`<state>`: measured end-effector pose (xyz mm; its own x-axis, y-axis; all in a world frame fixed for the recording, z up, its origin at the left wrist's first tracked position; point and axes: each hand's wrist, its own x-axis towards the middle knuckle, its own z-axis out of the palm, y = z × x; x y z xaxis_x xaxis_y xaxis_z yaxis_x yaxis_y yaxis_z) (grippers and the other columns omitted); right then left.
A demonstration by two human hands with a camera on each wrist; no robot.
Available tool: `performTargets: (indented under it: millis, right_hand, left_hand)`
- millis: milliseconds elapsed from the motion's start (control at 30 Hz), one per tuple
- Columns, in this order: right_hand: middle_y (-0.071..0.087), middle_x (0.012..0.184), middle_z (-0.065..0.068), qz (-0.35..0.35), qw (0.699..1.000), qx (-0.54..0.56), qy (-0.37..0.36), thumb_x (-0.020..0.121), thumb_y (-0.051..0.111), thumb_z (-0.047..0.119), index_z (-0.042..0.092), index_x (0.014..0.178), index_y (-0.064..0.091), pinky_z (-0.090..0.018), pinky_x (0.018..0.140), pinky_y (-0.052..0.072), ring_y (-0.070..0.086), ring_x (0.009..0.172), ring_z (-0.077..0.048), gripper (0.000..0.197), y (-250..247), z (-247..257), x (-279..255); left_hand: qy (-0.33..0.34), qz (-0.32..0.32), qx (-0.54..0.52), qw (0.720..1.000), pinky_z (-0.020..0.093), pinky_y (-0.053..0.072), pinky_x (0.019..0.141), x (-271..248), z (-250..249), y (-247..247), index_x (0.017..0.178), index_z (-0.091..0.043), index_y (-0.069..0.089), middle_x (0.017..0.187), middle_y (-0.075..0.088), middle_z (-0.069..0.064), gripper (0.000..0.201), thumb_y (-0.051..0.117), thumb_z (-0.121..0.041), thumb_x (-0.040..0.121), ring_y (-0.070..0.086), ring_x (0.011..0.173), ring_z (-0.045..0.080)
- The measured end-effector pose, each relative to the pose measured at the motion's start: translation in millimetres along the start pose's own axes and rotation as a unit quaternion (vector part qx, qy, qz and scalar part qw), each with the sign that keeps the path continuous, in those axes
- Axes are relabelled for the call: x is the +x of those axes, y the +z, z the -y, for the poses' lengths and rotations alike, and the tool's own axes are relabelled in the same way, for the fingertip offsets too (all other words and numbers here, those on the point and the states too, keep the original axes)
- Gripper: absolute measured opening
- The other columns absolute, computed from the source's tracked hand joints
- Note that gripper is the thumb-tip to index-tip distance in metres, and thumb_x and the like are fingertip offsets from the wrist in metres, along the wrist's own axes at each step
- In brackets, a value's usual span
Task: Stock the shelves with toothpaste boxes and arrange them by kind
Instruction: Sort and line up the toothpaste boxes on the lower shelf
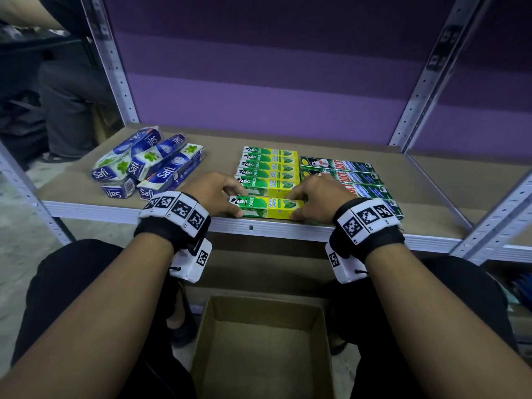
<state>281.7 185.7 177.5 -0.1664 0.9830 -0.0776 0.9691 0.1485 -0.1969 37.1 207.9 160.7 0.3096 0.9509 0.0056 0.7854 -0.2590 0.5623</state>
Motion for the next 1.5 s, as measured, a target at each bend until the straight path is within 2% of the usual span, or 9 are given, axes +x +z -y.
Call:
performTargets:
  millis: [300, 467, 733, 933, 1000, 1100, 1200, 1367, 1500]
  right_hand:
    - [0.064, 0.118, 0.005, 0.017, 1.000, -0.013, 0.011, 0.077, 0.077, 0.044, 0.041, 0.126, 0.062, -0.044, 0.101, 0.045, 0.038, 0.126, -0.024, 0.052, 3, 1, 2]
    - [0.068, 0.115, 0.008, 0.025, 0.997, 0.070, -0.004, 0.081, 0.077, 0.042, 0.035, 0.120, 0.067, -0.031, 0.097, 0.049, 0.060, 0.109, -0.015, 0.040, -12, 3, 6]
    - [0.069, 0.117, 0.004, 0.001, 1.000, 0.019, -0.017, 0.089, 0.065, 0.030, 0.027, 0.112, 0.073, -0.024, 0.086, 0.044, 0.063, 0.106, -0.017, 0.024, -38, 14, 54]
    - [0.060, 0.131, -0.018, 0.066, 0.996, -0.059, 0.007, 0.088, 0.064, 0.026, 0.005, 0.123, 0.064, -0.041, 0.096, 0.051, 0.056, 0.122, -0.037, 0.040, -40, 7, 122]
    - [0.062, 0.129, -0.016, 0.068, 0.992, -0.108, 0.017, 0.083, 0.070, 0.034, 0.009, 0.121, 0.066, -0.047, 0.099, 0.051, 0.057, 0.121, -0.038, 0.046, -41, 5, 143]
    - [0.060, 0.134, -0.011, 0.075, 0.986, -0.146, 0.035, 0.083, 0.074, 0.034, 0.012, 0.131, 0.061, -0.040, 0.101, 0.048, 0.056, 0.124, -0.032, 0.054, -40, -2, 172]
    - [0.055, 0.141, -0.014, 0.073, 0.984, -0.157, 0.037, 0.083, 0.067, 0.033, 0.009, 0.135, 0.057, -0.050, 0.107, 0.045, 0.050, 0.132, -0.034, 0.058, -38, 2, 186]
    - [0.055, 0.141, -0.018, 0.094, 0.980, -0.172, 0.027, 0.085, 0.069, 0.029, 0.004, 0.135, 0.057, -0.054, 0.105, 0.046, 0.052, 0.130, -0.036, 0.057, -32, 14, 199]
    - [0.065, 0.123, -0.016, 0.126, 0.971, -0.201, 0.000, 0.093, 0.063, 0.030, 0.005, 0.122, 0.065, -0.050, 0.099, 0.050, 0.063, 0.109, -0.034, 0.038, -31, 20, 206]
  left_hand:
    - [-0.011, 0.008, 0.005, 1.000, 0.014, 0.040, 0.069, 3, 0, 0, 0.106, -0.028, 0.071, 0.105, 0.066, -0.010, 0.044, 0.089, -0.028, 0.066, 0.055, 0.073, -0.008]
    - [-0.019, 0.007, -0.001, 1.000, 0.022, 0.046, 0.085, -1, -2, -6, 0.104, -0.026, 0.073, 0.105, 0.068, -0.008, 0.039, 0.088, -0.030, 0.069, 0.063, 0.088, 0.004]
    - [-0.032, 0.020, -0.030, 0.999, 0.012, 0.047, 0.065, 0, -2, -9, 0.105, -0.023, 0.074, 0.103, 0.068, -0.002, 0.037, 0.087, -0.023, 0.070, 0.060, 0.072, 0.000]
    - [-0.045, 0.042, -0.061, 0.996, 0.016, 0.051, 0.059, 8, 0, -11, 0.092, -0.027, 0.074, 0.097, 0.069, 0.004, 0.030, 0.090, -0.021, 0.066, 0.057, 0.050, -0.004]
    - [-0.045, 0.052, -0.063, 0.996, 0.016, 0.051, 0.057, 11, -1, -14, 0.085, -0.029, 0.073, 0.095, 0.070, 0.007, 0.028, 0.091, -0.020, 0.064, 0.056, 0.047, -0.005]
    - [-0.046, 0.064, -0.061, 0.995, 0.017, 0.053, 0.058, 15, -2, -16, 0.083, -0.026, 0.075, 0.094, 0.073, 0.009, 0.028, 0.092, -0.022, 0.061, 0.064, 0.058, 0.008]
    - [-0.052, 0.079, -0.045, 0.995, 0.024, 0.057, 0.066, 19, -3, -17, 0.087, -0.022, 0.076, 0.091, 0.074, 0.008, 0.032, 0.092, -0.025, 0.060, 0.072, 0.080, 0.026]
    - [-0.063, 0.101, -0.032, 0.992, 0.011, 0.050, 0.056, 23, -4, -19, 0.091, -0.022, 0.075, 0.092, 0.074, 0.006, 0.034, 0.092, -0.025, 0.062, 0.072, 0.085, 0.025]
    - [-0.072, 0.102, -0.025, 0.992, 0.007, 0.044, 0.050, 23, -6, -21, 0.092, -0.025, 0.074, 0.090, 0.073, -0.002, 0.036, 0.091, -0.028, 0.061, 0.072, 0.082, 0.019]
